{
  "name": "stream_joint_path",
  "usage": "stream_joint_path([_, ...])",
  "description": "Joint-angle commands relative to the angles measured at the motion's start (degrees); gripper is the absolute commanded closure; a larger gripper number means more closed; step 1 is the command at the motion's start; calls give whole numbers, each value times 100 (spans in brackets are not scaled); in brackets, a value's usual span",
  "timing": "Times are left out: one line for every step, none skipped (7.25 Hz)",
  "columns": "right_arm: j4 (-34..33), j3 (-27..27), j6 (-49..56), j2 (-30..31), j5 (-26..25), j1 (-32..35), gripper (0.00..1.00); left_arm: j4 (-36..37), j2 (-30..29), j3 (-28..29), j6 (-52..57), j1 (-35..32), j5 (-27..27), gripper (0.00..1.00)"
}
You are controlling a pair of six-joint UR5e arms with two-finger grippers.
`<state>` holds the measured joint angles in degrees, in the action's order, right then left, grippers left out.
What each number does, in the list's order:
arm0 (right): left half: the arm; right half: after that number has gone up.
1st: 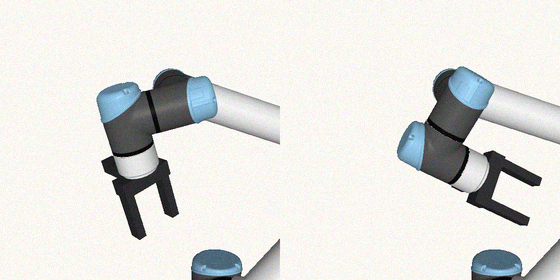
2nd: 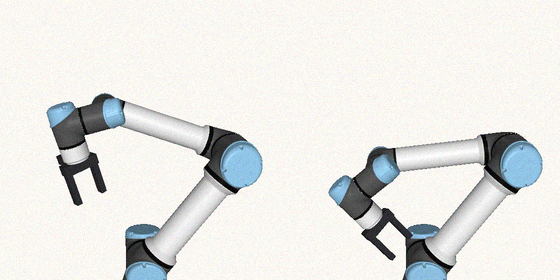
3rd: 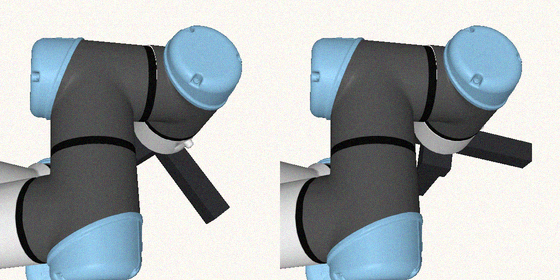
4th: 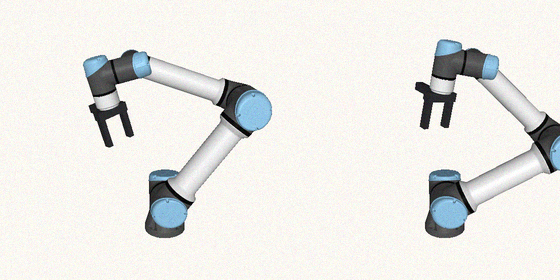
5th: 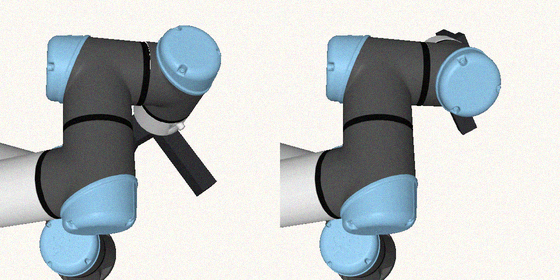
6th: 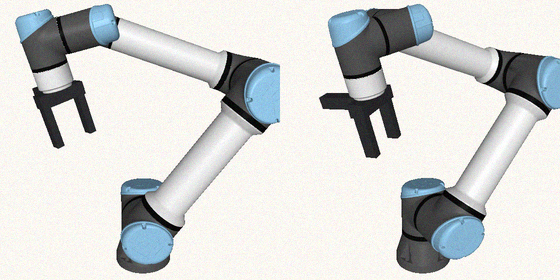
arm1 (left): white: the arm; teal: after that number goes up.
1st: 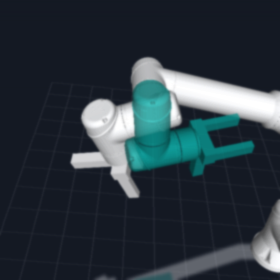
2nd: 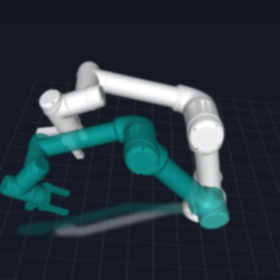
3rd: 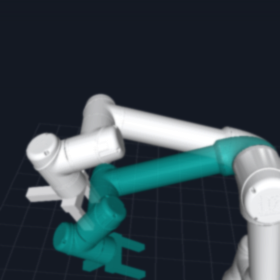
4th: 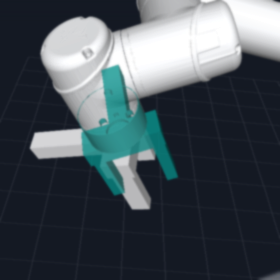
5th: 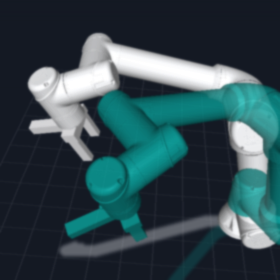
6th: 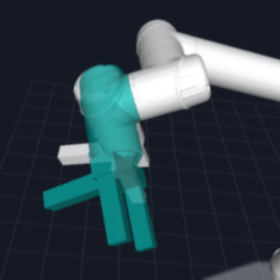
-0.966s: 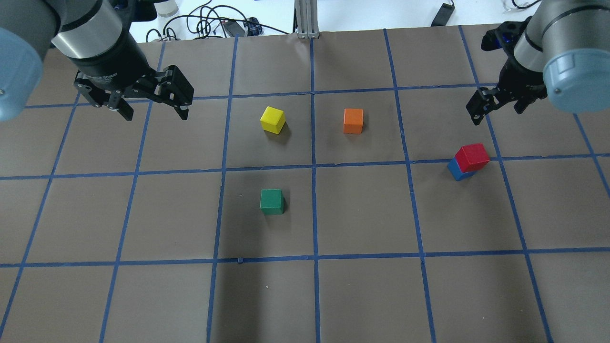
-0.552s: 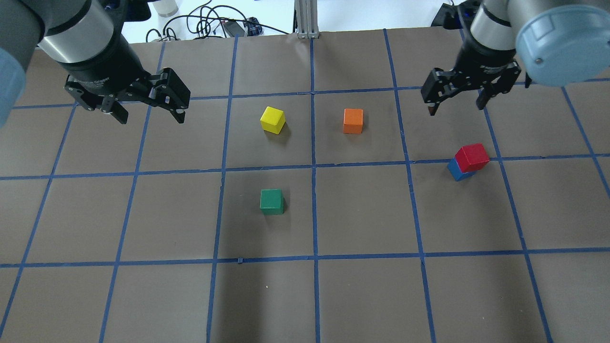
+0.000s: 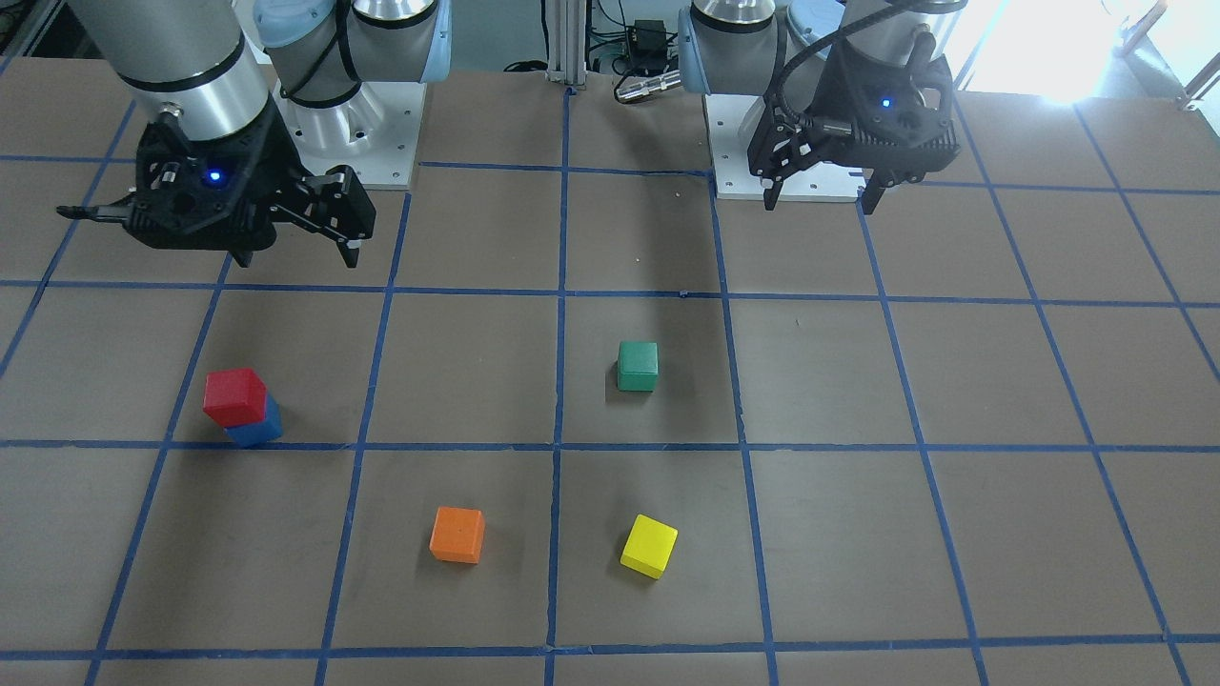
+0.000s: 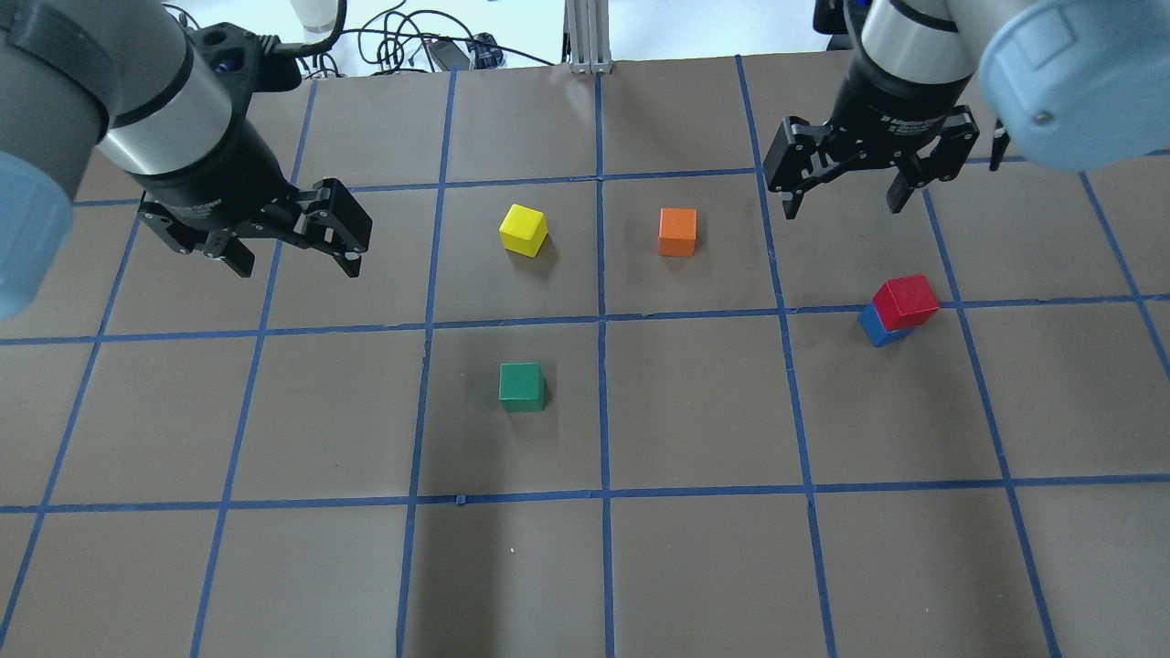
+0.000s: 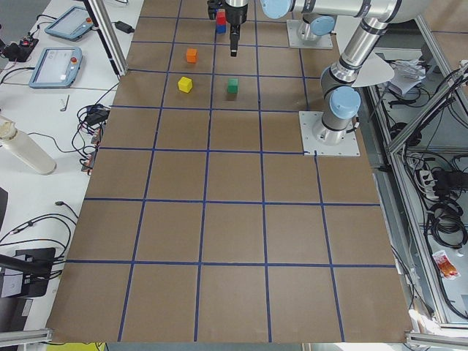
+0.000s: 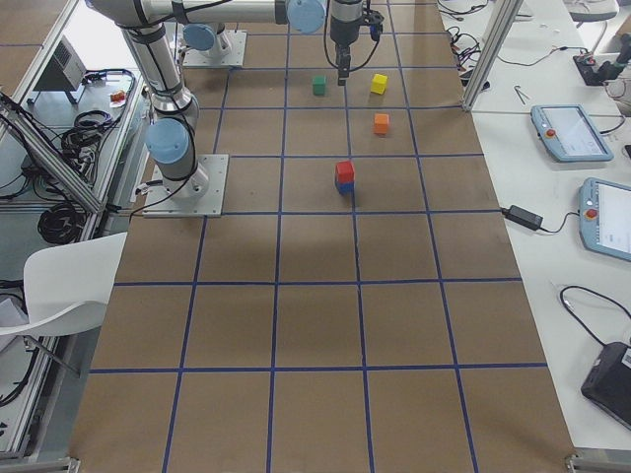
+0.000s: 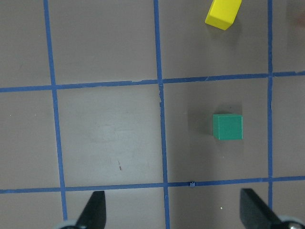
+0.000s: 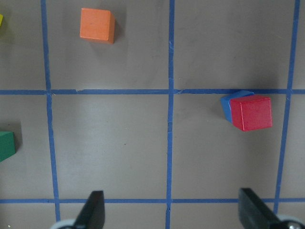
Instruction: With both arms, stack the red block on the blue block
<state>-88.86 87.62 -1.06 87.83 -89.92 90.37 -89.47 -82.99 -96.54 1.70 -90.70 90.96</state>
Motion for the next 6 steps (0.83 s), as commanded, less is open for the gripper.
stream_joint_path([684,-551,-33,-37,27,-248,0,446,169,-408,6,0,9,0])
stream_joint_path([642,-545,-25,-90,27,-248,0,465,257,-409,14,17,-17,0])
stream_joint_path([677,-545,-34,-238,19,-230,0,422,371,-383,6,0,-43,0])
stream_joint_path([590,-527,-17,-283,27,-230,0,160,537,-348,-29,-9,-78,0])
stream_joint_path([407,-475,-25,-327,27,-222,0,36,486,-339,-47,0,-157,0])
stream_joint_path([396,-370,-34,-293,36,-204,0,43,469,-356,-47,0,-149,0])
